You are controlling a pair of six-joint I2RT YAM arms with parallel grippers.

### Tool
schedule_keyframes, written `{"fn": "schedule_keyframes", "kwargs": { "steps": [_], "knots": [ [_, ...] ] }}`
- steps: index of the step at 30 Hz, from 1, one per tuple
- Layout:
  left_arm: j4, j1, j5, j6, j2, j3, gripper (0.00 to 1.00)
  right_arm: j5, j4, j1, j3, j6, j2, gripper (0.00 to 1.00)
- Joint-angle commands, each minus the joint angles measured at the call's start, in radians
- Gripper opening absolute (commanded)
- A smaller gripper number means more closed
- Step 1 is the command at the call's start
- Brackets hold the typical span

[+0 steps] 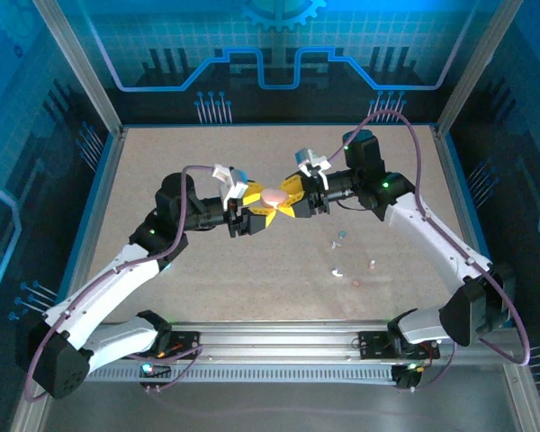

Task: Insert wireless bluetooth earbuds into charging case

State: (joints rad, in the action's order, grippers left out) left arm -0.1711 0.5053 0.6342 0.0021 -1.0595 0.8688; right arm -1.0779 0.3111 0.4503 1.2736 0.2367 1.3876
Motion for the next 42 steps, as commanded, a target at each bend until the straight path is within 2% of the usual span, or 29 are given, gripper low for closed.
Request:
{"fn": "schedule_keyframes", "kwargs": {
  "steps": [1, 12, 19, 30, 34, 40, 42],
  "knots": [
    [-0.042, 0.007, 0.039, 0.002, 0.001, 0.02, 0.59, -0.007, -0.026, -0.009, -0.008, 0.005, -0.025, 0.36],
    [-0.095, 0.014, 0.042, -0.036, 0.001, 0.01, 0.6, -0.002, -0.045, 0.0, -0.02, 0.005, -0.026, 0.36],
    [-0.084, 0.015, 0.049, -0.032, -0.007, 0.014, 0.55, -0.005, -0.074, 0.002, -0.032, -0.008, -0.037, 0.36],
    [-0.045, 0.016, 0.048, -0.002, 0.002, 0.026, 0.56, -0.009, -0.101, 0.0, -0.046, -0.022, -0.051, 0.36],
    [-0.034, 0.017, 0.045, 0.003, -0.001, 0.026, 0.62, -0.011, -0.122, 0.002, -0.055, -0.031, -0.056, 0.36],
    [-0.032, 0.018, 0.056, -0.004, -0.008, 0.041, 0.5, -0.009, -0.126, 0.002, -0.064, -0.031, -0.055, 0.36],
    [-0.022, 0.02, 0.059, -0.001, -0.013, 0.042, 0.48, -0.011, -0.139, 0.0, -0.069, -0.039, -0.058, 0.36]
  ]
}}
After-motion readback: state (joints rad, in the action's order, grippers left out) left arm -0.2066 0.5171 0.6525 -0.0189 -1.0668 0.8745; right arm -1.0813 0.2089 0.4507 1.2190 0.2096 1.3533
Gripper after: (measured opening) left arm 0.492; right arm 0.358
